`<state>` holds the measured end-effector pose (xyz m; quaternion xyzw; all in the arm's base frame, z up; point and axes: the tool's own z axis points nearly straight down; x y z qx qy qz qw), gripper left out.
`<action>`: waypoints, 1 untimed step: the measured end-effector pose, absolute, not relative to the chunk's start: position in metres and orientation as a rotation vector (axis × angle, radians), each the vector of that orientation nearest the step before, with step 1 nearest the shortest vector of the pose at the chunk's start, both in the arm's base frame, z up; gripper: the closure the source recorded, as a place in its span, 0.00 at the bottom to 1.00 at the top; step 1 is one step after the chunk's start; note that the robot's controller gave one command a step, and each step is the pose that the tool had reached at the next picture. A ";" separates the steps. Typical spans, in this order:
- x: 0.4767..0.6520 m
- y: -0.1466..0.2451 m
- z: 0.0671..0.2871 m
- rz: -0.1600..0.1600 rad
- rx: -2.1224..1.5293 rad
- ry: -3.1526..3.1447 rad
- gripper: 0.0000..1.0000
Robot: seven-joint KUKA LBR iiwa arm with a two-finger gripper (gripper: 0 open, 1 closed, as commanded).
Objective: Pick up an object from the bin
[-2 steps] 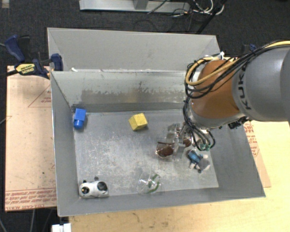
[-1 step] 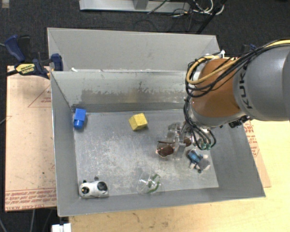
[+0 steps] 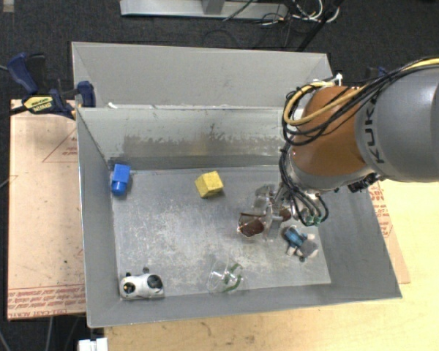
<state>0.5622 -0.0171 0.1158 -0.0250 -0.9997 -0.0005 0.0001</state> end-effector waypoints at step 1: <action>0.562 -0.017 0.129 -0.002 -0.079 -3.140 1.00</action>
Offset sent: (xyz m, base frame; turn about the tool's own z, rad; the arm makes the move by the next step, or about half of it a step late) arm 0.0001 -0.0002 0.0791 0.0000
